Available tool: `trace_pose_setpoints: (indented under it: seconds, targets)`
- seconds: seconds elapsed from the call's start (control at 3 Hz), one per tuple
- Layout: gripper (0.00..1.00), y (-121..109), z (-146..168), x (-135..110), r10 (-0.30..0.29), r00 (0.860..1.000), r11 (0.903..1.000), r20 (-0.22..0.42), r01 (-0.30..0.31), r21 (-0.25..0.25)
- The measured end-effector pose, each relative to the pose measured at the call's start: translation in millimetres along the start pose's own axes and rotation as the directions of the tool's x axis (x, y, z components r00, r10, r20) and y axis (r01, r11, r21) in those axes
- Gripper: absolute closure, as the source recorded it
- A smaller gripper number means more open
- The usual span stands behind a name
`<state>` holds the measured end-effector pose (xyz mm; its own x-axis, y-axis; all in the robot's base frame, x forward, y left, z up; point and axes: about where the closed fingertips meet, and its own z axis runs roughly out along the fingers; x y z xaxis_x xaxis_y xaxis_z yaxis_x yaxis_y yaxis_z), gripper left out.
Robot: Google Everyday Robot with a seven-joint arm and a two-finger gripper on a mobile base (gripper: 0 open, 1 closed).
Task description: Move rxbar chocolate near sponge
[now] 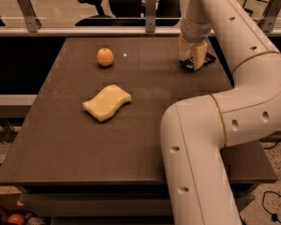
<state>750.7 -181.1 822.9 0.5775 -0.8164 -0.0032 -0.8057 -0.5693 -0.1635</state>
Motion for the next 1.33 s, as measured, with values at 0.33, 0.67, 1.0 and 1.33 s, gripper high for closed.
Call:
trace_pose_setpoints:
  seconds: [0.33, 0.67, 1.0, 1.33]
  targets:
    - [1.0, 0.0, 0.1, 0.0, 0.0, 1.0, 1.0, 0.0, 0.0, 0.0]
    - [1.0, -0.1, 0.1, 0.1, 0.0, 1.0, 1.0, 0.0, 0.0, 0.0]
    - [1.0, -0.1, 0.2, 0.1, 0.0, 1.0, 1.0, 0.0, 0.0, 0.0]
    - [1.0, -0.1, 0.2, 0.1, 0.0, 1.0, 1.0, 0.0, 0.0, 0.0]
